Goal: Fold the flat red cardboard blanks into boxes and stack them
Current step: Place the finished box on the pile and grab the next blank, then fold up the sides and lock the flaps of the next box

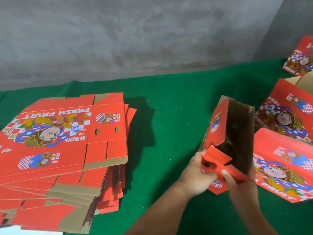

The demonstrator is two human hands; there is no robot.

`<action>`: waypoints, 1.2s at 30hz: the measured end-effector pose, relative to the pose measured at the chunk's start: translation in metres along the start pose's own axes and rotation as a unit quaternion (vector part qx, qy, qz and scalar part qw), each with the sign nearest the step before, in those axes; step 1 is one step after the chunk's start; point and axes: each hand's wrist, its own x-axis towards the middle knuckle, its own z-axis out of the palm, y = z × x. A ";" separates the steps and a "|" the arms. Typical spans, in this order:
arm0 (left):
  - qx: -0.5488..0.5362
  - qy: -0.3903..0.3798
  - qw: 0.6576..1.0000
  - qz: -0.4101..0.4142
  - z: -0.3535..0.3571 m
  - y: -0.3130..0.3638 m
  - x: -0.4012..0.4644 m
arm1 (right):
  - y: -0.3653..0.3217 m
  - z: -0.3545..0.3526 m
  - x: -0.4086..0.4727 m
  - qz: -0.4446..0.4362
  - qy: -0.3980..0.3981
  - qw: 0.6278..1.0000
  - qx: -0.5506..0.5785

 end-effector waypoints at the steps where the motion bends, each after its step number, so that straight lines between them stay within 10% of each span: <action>1: 0.018 -0.028 0.999 -0.008 0.005 -0.003 0.003 | 0.005 -0.007 0.005 0.005 0.006 1.000 -0.006; 4: 0.067 -0.110 0.991 -0.021 0.011 -0.006 0.013 | 0.014 -0.012 0.018 0.043 0.049 0.998 -0.013; 9: 0.016 -0.008 1.000 0.014 -0.007 -0.010 0.013 | -0.020 0.052 0.002 0.329 0.162 0.920 0.136; 13: 0.085 0.184 0.974 0.099 -0.054 -0.004 -0.034 | -0.047 0.103 -0.045 0.342 0.025 0.932 0.120; 17: 0.363 0.416 0.817 0.167 -0.149 -0.014 -0.080 | -0.077 0.147 -0.089 0.272 -0.212 0.927 0.150; 20: 0.486 0.352 0.792 -0.117 -0.206 -0.032 -0.113 | -0.110 0.171 -0.102 0.256 -0.314 0.900 0.161; 25: 0.539 0.350 0.763 -0.070 -0.209 -0.061 -0.136 | -0.151 0.189 -0.104 0.228 -0.361 0.891 0.154; 33: 0.412 0.206 0.855 0.239 -0.152 -0.068 -0.169 | -0.149 0.140 -0.067 0.179 -0.286 0.934 0.118; 36: 0.325 0.390 0.847 0.159 -0.179 -0.070 -0.187 | -0.124 0.084 -0.044 0.148 -0.311 0.923 0.174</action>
